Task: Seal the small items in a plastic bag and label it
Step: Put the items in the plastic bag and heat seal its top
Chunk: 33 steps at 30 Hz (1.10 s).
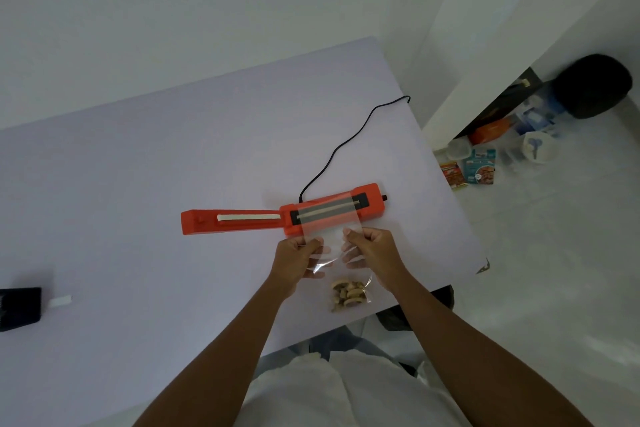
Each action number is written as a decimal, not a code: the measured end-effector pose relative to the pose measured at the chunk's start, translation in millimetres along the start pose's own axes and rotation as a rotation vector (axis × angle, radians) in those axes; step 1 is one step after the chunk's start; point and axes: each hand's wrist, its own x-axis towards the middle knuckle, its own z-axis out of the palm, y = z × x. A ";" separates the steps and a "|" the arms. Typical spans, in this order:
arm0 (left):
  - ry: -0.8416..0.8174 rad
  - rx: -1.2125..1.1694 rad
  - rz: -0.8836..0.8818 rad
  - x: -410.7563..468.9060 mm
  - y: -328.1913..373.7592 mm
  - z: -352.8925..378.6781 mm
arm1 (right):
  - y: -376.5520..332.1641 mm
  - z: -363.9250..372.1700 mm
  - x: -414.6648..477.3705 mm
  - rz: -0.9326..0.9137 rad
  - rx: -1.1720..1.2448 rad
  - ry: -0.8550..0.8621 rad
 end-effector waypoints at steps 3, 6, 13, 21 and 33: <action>-0.003 0.014 0.002 2.0 -2.2 0.0 | 4.1 0.2 0.5 0.008 0.005 0.022; 0.006 0.005 -0.017 3.2 -4.2 0.2 | 8.3 -0.6 1.5 0.014 0.003 0.026; 0.029 0.002 -0.021 4.2 -4.1 -1.0 | 15.7 1.8 3.6 0.021 -0.010 0.007; 0.030 0.003 -0.047 2.4 -0.9 0.7 | 17.2 3.0 5.6 0.024 -0.047 0.033; 0.073 0.084 -0.031 -0.4 -1.9 -8.0 | 16.5 3.2 4.4 0.005 -0.074 0.056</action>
